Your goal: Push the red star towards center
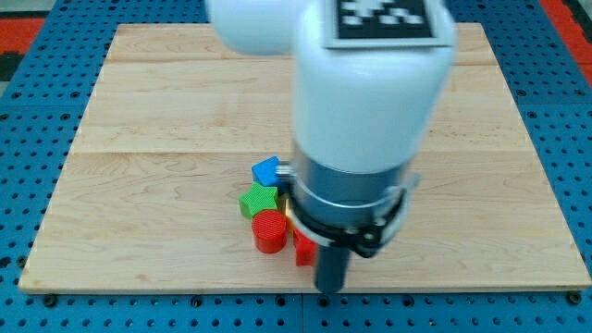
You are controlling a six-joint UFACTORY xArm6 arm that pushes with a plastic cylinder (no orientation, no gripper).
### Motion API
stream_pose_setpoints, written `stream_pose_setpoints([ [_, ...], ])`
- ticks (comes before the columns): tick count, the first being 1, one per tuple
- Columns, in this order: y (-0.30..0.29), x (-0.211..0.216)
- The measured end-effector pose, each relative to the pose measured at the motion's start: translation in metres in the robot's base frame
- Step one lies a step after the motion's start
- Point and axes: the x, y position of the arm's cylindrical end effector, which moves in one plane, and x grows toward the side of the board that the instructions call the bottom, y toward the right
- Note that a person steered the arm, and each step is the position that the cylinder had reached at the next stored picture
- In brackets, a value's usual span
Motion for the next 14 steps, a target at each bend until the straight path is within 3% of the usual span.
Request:
stream_pose_setpoints([
  [1, -0.010, -0.004],
  [3, 0.042, -0.015],
  [5, -0.045, -0.026],
  [7, -0.084, -0.029],
  [12, -0.114, -0.141],
  [14, -0.168, -0.212],
])
